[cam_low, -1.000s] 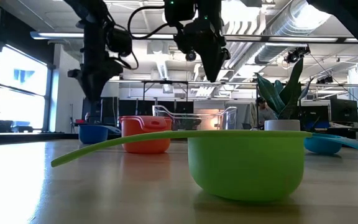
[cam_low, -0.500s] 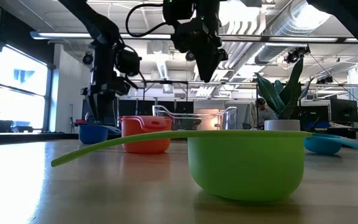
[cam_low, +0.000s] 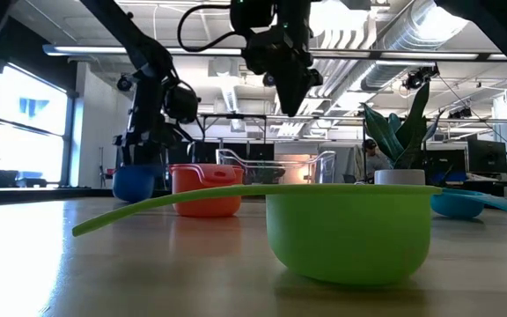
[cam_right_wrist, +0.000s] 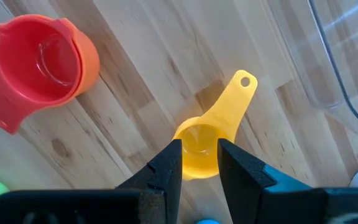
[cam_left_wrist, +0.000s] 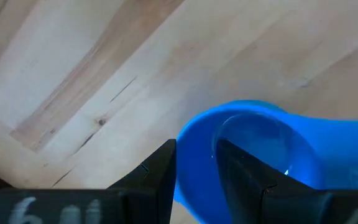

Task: Nest measuring cups in basket
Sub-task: Stack the blue measuring cup on the top of the red measuring cup

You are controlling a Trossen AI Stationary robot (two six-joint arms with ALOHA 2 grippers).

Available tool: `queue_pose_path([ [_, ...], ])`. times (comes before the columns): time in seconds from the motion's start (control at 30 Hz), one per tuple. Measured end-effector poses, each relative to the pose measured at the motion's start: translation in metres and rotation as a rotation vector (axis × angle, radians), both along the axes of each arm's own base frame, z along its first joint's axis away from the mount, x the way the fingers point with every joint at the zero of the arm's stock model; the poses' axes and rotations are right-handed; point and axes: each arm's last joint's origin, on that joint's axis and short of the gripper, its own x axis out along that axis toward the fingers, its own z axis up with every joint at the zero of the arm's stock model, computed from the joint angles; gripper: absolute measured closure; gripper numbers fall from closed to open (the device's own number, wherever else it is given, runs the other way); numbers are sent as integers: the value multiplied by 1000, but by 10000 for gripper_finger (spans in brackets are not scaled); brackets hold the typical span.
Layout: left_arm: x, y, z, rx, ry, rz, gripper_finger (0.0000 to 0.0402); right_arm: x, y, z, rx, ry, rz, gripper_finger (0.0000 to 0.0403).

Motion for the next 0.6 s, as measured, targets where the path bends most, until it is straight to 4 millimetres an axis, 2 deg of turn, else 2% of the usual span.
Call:
queue_pose_path([
  [0.6,-3,-4,3,-36,40,12,298,5,-1,1,-8,-55,-2,308],
])
